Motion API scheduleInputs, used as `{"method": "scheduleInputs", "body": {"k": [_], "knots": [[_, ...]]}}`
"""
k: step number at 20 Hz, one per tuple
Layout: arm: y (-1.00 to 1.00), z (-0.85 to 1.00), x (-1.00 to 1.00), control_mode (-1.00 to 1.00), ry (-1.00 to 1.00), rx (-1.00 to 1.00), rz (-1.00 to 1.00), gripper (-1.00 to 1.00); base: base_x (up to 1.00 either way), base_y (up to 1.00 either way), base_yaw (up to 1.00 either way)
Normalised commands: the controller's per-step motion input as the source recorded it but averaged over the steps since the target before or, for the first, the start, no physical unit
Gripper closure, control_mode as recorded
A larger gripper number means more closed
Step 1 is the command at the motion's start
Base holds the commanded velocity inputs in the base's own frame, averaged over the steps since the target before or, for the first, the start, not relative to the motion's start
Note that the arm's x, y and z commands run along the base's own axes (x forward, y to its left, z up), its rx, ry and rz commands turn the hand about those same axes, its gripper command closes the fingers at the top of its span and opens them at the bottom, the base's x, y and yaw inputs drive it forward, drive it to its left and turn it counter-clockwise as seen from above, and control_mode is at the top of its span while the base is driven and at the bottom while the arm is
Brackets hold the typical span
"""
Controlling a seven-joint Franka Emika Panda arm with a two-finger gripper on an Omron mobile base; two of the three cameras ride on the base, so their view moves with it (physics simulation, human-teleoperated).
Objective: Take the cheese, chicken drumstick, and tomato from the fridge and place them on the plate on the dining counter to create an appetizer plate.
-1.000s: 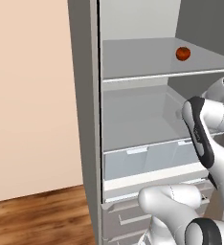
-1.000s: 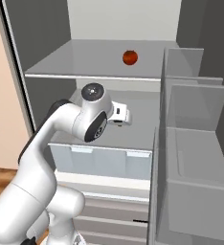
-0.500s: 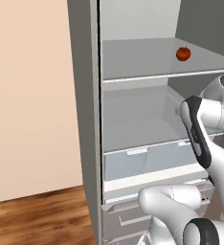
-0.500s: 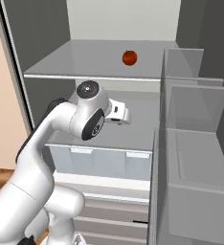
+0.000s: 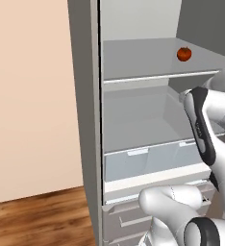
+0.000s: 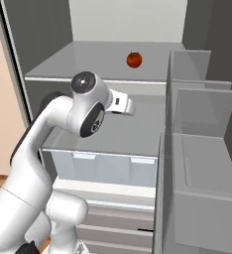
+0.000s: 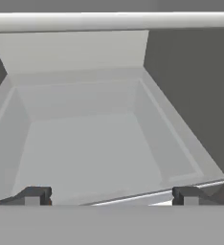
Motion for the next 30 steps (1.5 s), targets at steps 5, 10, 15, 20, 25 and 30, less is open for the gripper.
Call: {"method": "scheduleInputs", "body": {"k": [5, 10, 15, 20, 25, 30], "knots": [[0.0, 0.29, 0.02, -1.0, -0.26, 0.01, -0.01, -1.0, 0.0, 0.0, 0.0], [0.0, 0.72, 0.0, -1.0, 0.0, 0.0, -0.06, -1.0, 0.0, 0.0, 0.0], [0.0, 0.63, 0.01, -1.0, 0.04, 0.0, -0.04, -1.0, 0.0, 0.0, 0.0], [0.0, 0.09, 0.26, -1.0, 0.02, 0.11, -0.03, -1.0, 0.0, 0.0, 0.0], [0.0, 0.05, 0.2, -1.0, 0.0, 0.15, -0.02, -1.0, 0.0, 0.0, 0.0], [0.0, 0.07, 0.13, -1.0, 0.0, 0.04, -0.01, -1.0, 0.0, 0.0, 0.0]]}}
